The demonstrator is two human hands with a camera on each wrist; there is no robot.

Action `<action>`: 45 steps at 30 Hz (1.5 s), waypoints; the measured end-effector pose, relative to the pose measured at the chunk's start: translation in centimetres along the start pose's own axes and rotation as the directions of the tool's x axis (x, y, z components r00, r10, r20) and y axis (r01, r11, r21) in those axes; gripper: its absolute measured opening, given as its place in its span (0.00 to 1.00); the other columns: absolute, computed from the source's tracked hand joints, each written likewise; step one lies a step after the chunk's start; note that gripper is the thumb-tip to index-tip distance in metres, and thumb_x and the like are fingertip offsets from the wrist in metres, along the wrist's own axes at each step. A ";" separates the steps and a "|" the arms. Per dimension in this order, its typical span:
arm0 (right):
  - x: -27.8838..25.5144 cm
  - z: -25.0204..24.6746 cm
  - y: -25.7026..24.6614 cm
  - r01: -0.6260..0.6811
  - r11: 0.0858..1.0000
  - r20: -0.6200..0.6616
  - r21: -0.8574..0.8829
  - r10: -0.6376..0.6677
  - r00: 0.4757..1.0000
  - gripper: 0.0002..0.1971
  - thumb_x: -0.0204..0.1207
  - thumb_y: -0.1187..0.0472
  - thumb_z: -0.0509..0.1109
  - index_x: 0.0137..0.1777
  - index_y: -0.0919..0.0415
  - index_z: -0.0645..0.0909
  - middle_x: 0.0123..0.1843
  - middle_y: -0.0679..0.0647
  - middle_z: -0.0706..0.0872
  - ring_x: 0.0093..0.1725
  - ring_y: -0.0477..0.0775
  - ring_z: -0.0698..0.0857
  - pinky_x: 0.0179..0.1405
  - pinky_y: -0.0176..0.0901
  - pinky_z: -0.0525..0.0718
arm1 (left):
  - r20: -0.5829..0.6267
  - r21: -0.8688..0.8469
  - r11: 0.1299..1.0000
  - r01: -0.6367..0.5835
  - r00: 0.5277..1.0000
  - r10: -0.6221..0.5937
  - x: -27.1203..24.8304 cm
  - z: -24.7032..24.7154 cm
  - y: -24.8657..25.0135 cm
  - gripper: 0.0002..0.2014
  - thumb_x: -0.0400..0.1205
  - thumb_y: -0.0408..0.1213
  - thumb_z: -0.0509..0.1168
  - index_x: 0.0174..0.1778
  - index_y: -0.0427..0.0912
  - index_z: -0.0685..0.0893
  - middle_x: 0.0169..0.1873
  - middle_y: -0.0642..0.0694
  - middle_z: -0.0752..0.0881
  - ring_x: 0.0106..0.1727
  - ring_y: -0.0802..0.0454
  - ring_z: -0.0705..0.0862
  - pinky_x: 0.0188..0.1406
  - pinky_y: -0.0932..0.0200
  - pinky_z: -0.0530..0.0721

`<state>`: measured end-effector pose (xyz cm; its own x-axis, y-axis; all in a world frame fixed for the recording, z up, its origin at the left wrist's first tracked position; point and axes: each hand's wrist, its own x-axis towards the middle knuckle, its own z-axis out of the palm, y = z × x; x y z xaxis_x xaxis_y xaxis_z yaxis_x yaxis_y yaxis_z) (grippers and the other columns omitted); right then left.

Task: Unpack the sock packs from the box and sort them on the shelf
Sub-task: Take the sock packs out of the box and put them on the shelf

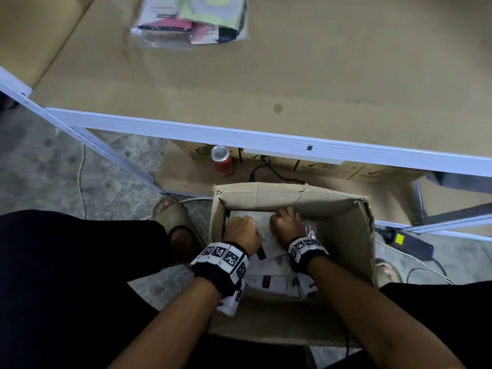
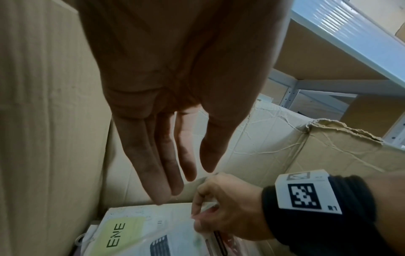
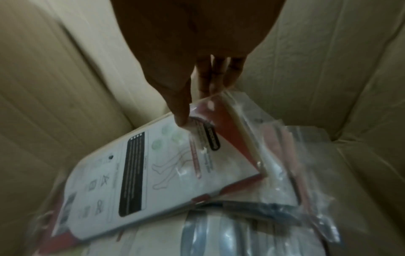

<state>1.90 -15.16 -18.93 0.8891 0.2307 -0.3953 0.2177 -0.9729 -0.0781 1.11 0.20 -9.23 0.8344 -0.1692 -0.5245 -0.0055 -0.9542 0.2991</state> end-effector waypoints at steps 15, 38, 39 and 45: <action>-0.7 0.1 1.2 -0.100 0.975 0.075 0.196 0.087 0.993 0.12 0.78 0.60 0.71 0.58 0.65 0.84 0.70 0.60 0.75 0.67 0.66 0.79 0.66 0.56 0.80 | 0.055 -0.082 0.993 0.083 0.995 -0.079 -0.9 0.4 -0.2 0.10 0.83 0.36 0.68 0.50 0.33 0.91 0.52 0.37 0.90 0.55 0.40 0.89 0.57 0.48 0.88; -1.9 -1.3 2.5 -0.338 0.823 0.268 0.457 0.235 0.934 0.10 0.82 0.60 0.66 0.60 0.62 0.77 0.62 0.65 0.84 0.63 0.65 0.83 0.61 0.50 0.80 | 0.049 -0.018 0.993 0.113 0.992 -0.112 -0.8 1.4 -0.6 0.12 0.82 0.38 0.69 0.56 0.35 0.89 0.58 0.37 0.89 0.61 0.40 0.86 0.60 0.50 0.87; -1.8 -1.4 2.4 -0.334 0.828 0.285 0.450 0.222 0.932 0.12 0.81 0.60 0.67 0.61 0.63 0.78 0.63 0.65 0.84 0.64 0.65 0.83 0.60 0.49 0.81 | 0.049 -0.011 0.993 0.115 0.992 -0.114 -0.8 1.5 -0.6 0.12 0.82 0.38 0.68 0.56 0.35 0.89 0.58 0.37 0.89 0.61 0.40 0.87 0.59 0.51 0.87; -1.7 -1.6 1.3 -0.351 0.830 0.360 0.434 0.198 0.912 0.16 0.80 0.63 0.66 0.66 0.66 0.74 0.65 0.66 0.83 0.64 0.65 0.83 0.57 0.47 0.81 | 0.053 0.001 0.990 0.139 0.989 -0.139 -0.9 1.9 -0.9 0.11 0.82 0.36 0.65 0.54 0.34 0.88 0.58 0.35 0.88 0.60 0.37 0.87 0.56 0.50 0.87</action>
<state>1.30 -16.82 -16.84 0.7089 0.0117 -0.7052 -0.3064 -0.8955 -0.3229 -0.66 0.72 -10.59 0.7969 -0.0477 -0.6022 0.1099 -0.9688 0.2221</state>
